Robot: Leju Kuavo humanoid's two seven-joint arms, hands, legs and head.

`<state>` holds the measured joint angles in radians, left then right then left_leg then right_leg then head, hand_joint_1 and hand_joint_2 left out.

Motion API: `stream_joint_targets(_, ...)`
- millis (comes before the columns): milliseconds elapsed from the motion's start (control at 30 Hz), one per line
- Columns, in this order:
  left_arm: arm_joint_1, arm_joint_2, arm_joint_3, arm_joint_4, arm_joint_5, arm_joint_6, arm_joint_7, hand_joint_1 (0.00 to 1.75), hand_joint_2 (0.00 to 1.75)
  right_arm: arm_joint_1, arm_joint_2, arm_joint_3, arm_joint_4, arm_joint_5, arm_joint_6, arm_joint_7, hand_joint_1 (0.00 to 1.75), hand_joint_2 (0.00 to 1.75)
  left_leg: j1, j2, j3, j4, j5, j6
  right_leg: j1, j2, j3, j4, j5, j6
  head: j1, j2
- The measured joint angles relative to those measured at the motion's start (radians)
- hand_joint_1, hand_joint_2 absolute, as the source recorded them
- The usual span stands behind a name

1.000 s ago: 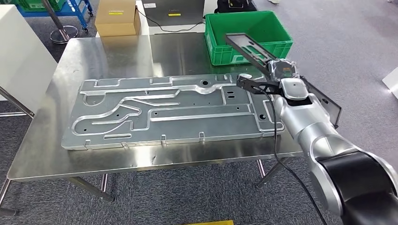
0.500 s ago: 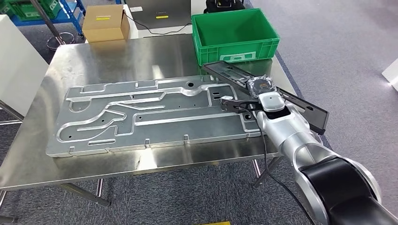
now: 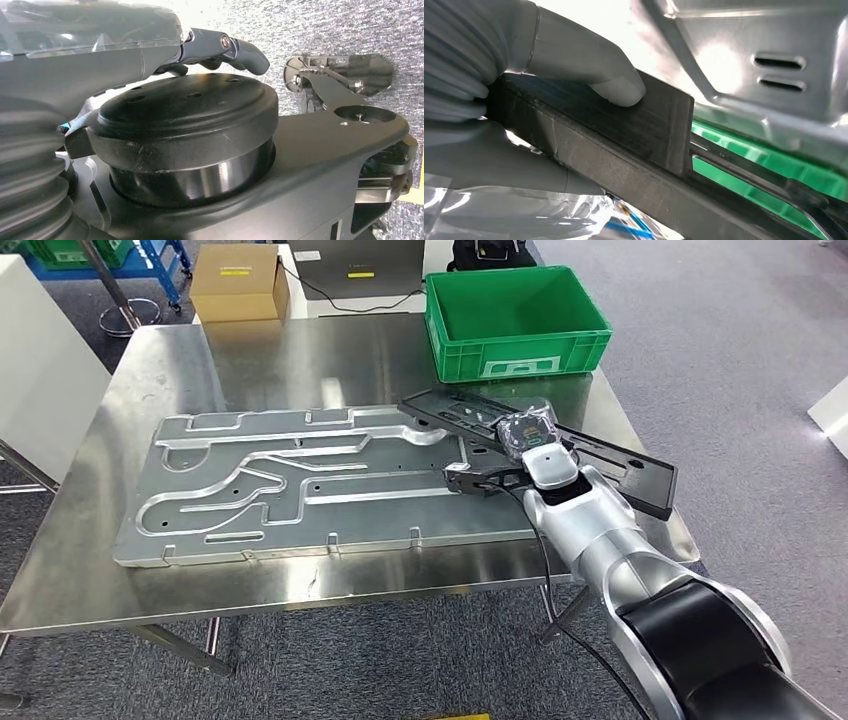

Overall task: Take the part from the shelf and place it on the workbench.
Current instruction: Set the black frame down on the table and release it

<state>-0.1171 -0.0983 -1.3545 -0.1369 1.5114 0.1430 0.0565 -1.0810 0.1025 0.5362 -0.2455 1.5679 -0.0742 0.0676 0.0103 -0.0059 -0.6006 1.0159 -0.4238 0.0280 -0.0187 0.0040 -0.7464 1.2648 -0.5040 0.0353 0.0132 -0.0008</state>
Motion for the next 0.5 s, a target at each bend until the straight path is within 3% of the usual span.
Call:
stream_joint_targets(67, 0.000, -0.001, 0.000, 0.000, 0.000, -0.002, 0.001, 0.00, 1.75, -0.004, 0.007, 0.023, 0.000, 0.001, 0.000, -0.004, 1.75, 1.75, 0.000, 0.000, 0.000, 0.004, -0.005, -0.007, -0.003, -0.003, 0.067, -0.133, 0.061, -0.001, 0.000, 0.000)
stream_joint_targets(133, -0.001, -0.002, -0.001, 0.000, 0.000, -0.002, 0.003, 0.00, 1.75, -0.009, 0.016, 0.041, 0.000, 0.001, -0.001, -0.004, 1.75, 1.75, -0.004, 0.001, -0.002, 0.008, -0.008, -0.017, 0.001, -0.004, 0.108, -0.221, 0.086, -0.009, -0.001, 0.000)
stream_joint_targets(267, -0.001, -0.002, -0.002, 0.000, -0.001, -0.002, 0.002, 0.00, 1.75, -0.010, 0.036, 0.064, 0.001, 0.002, 0.003, -0.012, 1.75, 1.75, -0.006, 0.002, -0.006, 0.016, -0.019, -0.037, 0.001, -0.003, 0.114, -0.237, 0.086, -0.033, -0.002, 0.000)
stream_joint_targets(333, -0.002, -0.001, -0.002, 0.000, 0.000, -0.002, -0.001, 0.00, 1.75, -0.010, 0.054, 0.070, 0.001, 0.002, 0.007, -0.017, 1.75, 1.75, -0.006, 0.002, -0.036, 0.090, -0.065, -0.043, -0.002, -0.003, 0.118, -0.244, 0.088, -0.046, -0.004, 0.000)
stream_joint_targets(400, -0.005, -0.001, -0.002, 0.000, 0.002, -0.003, -0.005, 0.00, 1.75, -0.009, 0.069, 0.076, 0.001, 0.002, 0.010, -0.020, 1.75, 1.75, -0.006, 0.001, -0.095, 0.222, -0.126, -0.046, 0.001, -0.003, 0.120, -0.243, 0.086, -0.052, -0.006, 0.000)
stream_joint_targets(433, -0.007, -0.001, -0.002, 0.000, 0.004, -0.004, -0.006, 0.00, 1.75, -0.006, 0.075, 0.079, 0.002, 0.002, 0.012, -0.021, 1.75, 1.75, -0.006, 0.001, -0.117, 0.273, -0.142, -0.047, 0.003, -0.003, 0.121, -0.242, 0.085, -0.053, -0.006, 0.000)
stream_joint_targets(467, -0.008, -0.001, -0.002, 0.000, 0.005, -0.004, -0.006, 0.00, 1.75, -0.003, 0.079, 0.081, 0.002, 0.002, 0.015, -0.022, 1.75, 1.75, -0.006, 0.001, -0.123, 0.290, -0.139, -0.047, 0.004, -0.003, 0.122, -0.241, 0.083, -0.053, -0.006, 0.000)
stream_joint_targets(500, -0.008, -0.001, -0.002, 0.000, 0.006, -0.002, -0.005, 0.00, 1.75, 0.000, 0.083, 0.083, 0.002, 0.002, 0.017, -0.023, 1.75, 1.75, -0.005, 0.001, -0.110, 0.266, -0.116, -0.047, 0.005, -0.003, 0.124, -0.240, 0.081, -0.053, -0.006, 0.000)
